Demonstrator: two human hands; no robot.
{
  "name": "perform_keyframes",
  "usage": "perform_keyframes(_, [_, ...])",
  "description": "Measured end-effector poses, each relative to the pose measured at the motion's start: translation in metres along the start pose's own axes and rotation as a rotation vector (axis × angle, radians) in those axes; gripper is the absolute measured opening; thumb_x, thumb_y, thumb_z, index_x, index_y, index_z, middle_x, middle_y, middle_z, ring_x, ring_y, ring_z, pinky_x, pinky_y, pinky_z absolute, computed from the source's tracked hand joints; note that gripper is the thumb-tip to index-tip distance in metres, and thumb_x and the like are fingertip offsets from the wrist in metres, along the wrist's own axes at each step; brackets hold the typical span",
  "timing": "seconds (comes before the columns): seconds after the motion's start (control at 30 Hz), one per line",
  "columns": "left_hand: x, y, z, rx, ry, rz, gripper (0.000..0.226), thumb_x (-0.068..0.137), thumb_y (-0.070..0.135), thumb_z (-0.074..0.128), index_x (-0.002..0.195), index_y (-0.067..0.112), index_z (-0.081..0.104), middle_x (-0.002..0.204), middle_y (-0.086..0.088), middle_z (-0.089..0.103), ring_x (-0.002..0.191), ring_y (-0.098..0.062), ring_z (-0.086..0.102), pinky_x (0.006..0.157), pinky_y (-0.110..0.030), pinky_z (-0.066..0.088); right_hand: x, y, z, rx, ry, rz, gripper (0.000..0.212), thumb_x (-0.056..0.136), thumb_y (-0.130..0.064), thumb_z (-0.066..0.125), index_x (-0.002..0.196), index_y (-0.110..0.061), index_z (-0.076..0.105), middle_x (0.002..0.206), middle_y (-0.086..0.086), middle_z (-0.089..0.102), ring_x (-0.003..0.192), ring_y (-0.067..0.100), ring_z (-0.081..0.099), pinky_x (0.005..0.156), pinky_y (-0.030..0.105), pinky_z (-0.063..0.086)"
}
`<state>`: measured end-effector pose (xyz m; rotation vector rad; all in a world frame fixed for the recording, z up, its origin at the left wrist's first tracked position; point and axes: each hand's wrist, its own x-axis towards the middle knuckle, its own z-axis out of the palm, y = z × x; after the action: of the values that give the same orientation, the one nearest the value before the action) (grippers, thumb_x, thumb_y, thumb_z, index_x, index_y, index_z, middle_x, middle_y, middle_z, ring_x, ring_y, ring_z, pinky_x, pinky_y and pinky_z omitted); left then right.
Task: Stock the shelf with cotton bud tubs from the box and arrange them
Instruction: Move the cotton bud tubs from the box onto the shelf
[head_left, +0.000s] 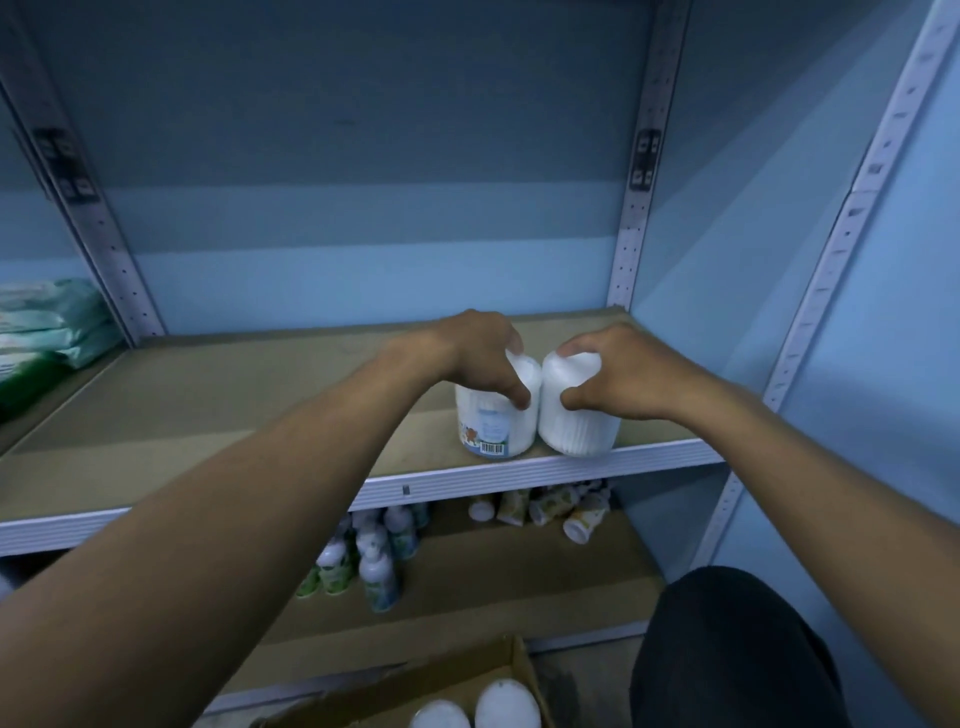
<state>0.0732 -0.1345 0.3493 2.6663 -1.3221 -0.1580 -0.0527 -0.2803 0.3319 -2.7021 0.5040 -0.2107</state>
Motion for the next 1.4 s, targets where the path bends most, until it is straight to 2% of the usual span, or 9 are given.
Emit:
perform_keyframes(0.07, [0.01, 0.001, 0.003, -0.003, 0.001, 0.001, 0.075, 0.068, 0.052, 0.079, 0.135, 0.027, 0.057, 0.137, 0.005, 0.057, 0.121, -0.018, 0.055, 0.099, -0.034, 0.048, 0.006, 0.005, 0.002, 0.011, 0.004, 0.034, 0.088, 0.043, -0.063, 0.062, 0.127, -0.037, 0.062, 0.141, -0.003, 0.053, 0.127, 0.021, 0.052, 0.104, 0.04, 0.046])
perform_keyframes(0.23, [0.022, 0.004, 0.018, -0.042, -0.011, 0.013, 0.071, 0.071, 0.049, 0.078, 0.135, 0.027, 0.056, 0.137, 0.005, 0.055, 0.12, -0.018, 0.055, 0.095, -0.032, 0.049, 0.011, 0.019, 0.011, 0.025, 0.012, 0.095, 0.084, 0.046, -0.062, 0.064, 0.127, -0.039, 0.06, 0.139, -0.001, 0.05, 0.123, 0.028, 0.052, 0.101, 0.041, 0.048])
perform_keyframes(0.4, [0.024, 0.005, 0.024, -0.072, -0.001, 0.019, 0.069, 0.07, 0.046, 0.078, 0.133, 0.03, 0.056, 0.139, 0.006, 0.052, 0.121, -0.016, 0.053, 0.097, -0.034, 0.049, 0.009, 0.029, 0.017, 0.018, 0.037, 0.104, 0.065, 0.069, -0.046, 0.076, 0.13, -0.038, 0.058, 0.135, 0.002, 0.048, 0.124, 0.026, 0.05, 0.102, 0.038, 0.045])
perform_keyframes(0.53, [0.018, 0.005, 0.028, -0.067, 0.037, 0.012, 0.076, 0.067, 0.048, 0.081, 0.136, 0.03, 0.055, 0.139, 0.006, 0.049, 0.125, -0.018, 0.049, 0.099, -0.037, 0.048, 0.005, 0.028, 0.016, -0.049, 0.046, 0.065, 0.065, 0.072, -0.042, 0.079, 0.133, -0.035, 0.057, 0.136, -0.001, 0.053, 0.123, 0.019, 0.051, 0.094, 0.029, 0.043])
perform_keyframes(0.63, [0.012, 0.012, 0.033, -0.008, 0.086, -0.009, 0.079, 0.065, 0.056, 0.081, 0.134, 0.027, 0.056, 0.134, 0.002, 0.049, 0.126, -0.024, 0.044, 0.099, -0.043, 0.047, 0.0, 0.025, 0.017, -0.109, 0.087, 0.038, 0.065, 0.073, -0.033, 0.079, 0.134, -0.033, 0.056, 0.136, -0.003, 0.054, 0.123, 0.019, 0.051, 0.095, 0.03, 0.044])
perform_keyframes(0.73, [0.008, 0.02, 0.04, 0.038, 0.128, -0.04, 0.073, 0.068, 0.053, 0.08, 0.129, 0.021, 0.059, 0.127, -0.003, 0.05, 0.122, -0.029, 0.043, 0.096, -0.046, 0.048, -0.006, 0.023, 0.024, -0.176, 0.101, 0.04, 0.06, 0.079, -0.018, 0.07, 0.135, -0.034, 0.056, 0.135, -0.002, 0.056, 0.123, 0.021, 0.054, 0.093, 0.033, 0.048])
perform_keyframes(0.93, [0.014, 0.02, 0.053, 0.067, 0.191, -0.024, 0.055, 0.081, 0.037, 0.077, 0.128, 0.015, 0.062, 0.127, -0.008, 0.057, 0.118, -0.029, 0.056, 0.096, -0.04, 0.049, -0.006, 0.029, 0.035, -0.231, 0.167, 0.038, 0.06, 0.08, -0.01, 0.064, 0.134, -0.036, 0.056, 0.132, 0.001, 0.062, 0.118, 0.025, 0.059, 0.091, 0.037, 0.052])
perform_keyframes(1.17, [0.028, 0.015, 0.05, 0.044, 0.194, 0.017, 0.056, 0.08, 0.037, 0.077, 0.131, 0.019, 0.062, 0.13, -0.007, 0.058, 0.12, -0.027, 0.056, 0.095, -0.034, 0.046, 0.007, 0.037, 0.037, -0.245, 0.185, 0.037, 0.054, 0.081, -0.008, 0.064, 0.13, -0.031, 0.059, 0.128, 0.006, 0.063, 0.114, 0.029, 0.061, 0.09, 0.04, 0.053])
perform_keyframes(1.4, [0.056, 0.014, 0.056, 0.025, 0.231, 0.04, 0.047, 0.081, 0.037, 0.076, 0.121, 0.015, 0.067, 0.125, -0.006, 0.061, 0.116, -0.025, 0.057, 0.093, -0.033, 0.046, 0.026, 0.058, 0.037, -0.235, 0.215, 0.027, 0.056, 0.08, -0.007, 0.067, 0.132, -0.029, 0.059, 0.13, 0.005, 0.063, 0.117, 0.027, 0.059, 0.09, 0.038, 0.052])
